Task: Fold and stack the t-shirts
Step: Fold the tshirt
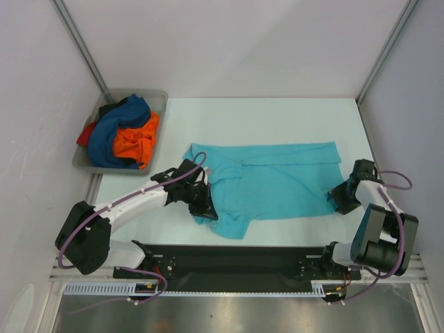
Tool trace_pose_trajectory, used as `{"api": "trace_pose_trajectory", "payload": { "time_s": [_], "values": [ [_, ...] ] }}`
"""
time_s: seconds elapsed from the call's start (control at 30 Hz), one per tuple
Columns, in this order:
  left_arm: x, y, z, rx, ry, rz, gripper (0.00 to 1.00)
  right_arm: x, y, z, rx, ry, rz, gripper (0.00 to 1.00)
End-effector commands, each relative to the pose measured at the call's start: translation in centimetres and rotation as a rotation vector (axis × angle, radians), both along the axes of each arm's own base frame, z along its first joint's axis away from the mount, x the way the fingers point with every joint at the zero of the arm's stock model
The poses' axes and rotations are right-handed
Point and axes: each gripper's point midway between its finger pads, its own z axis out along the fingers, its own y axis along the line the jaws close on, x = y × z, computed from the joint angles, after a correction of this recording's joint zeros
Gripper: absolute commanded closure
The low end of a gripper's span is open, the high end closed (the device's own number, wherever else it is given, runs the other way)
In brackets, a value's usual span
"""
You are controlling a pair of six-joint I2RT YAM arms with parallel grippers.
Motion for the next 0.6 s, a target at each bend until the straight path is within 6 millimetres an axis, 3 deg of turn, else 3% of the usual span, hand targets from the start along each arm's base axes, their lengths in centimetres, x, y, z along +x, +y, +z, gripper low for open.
{"api": "trace_pose_trajectory", "payload": {
  "time_s": [0.0, 0.17, 0.3, 0.43, 0.57],
  "values": [
    [1.1, 0.1, 1.2, -0.003, -0.047, 0.0, 1.0, 5.6, 1.7, 1.4, 0.003, -0.114, 0.058, 0.46],
    [1.4, 0.7, 1.4, 0.029, -0.054, 0.005, 1.0, 9.1, 6.3, 1.6, 0.031, -0.121, 0.161, 0.45],
    [1.6, 0.5, 1.0, 0.025, -0.036, 0.02, 1.0, 10.4, 6.2, 2.7, -0.034, -0.133, 0.211, 0.43],
    [2.0, 0.0, 0.9, 0.016, -0.032, 0.031, 1.0, 13.0, 5.8, 4.0, -0.07, -0.189, 0.29, 0.34],
    [2.4, -0.2, 0.8, 0.024, -0.027, 0.031, 1.0, 17.0, 6.6, 4.5, -0.063, -0.246, 0.357, 0.32]
  ]
}}
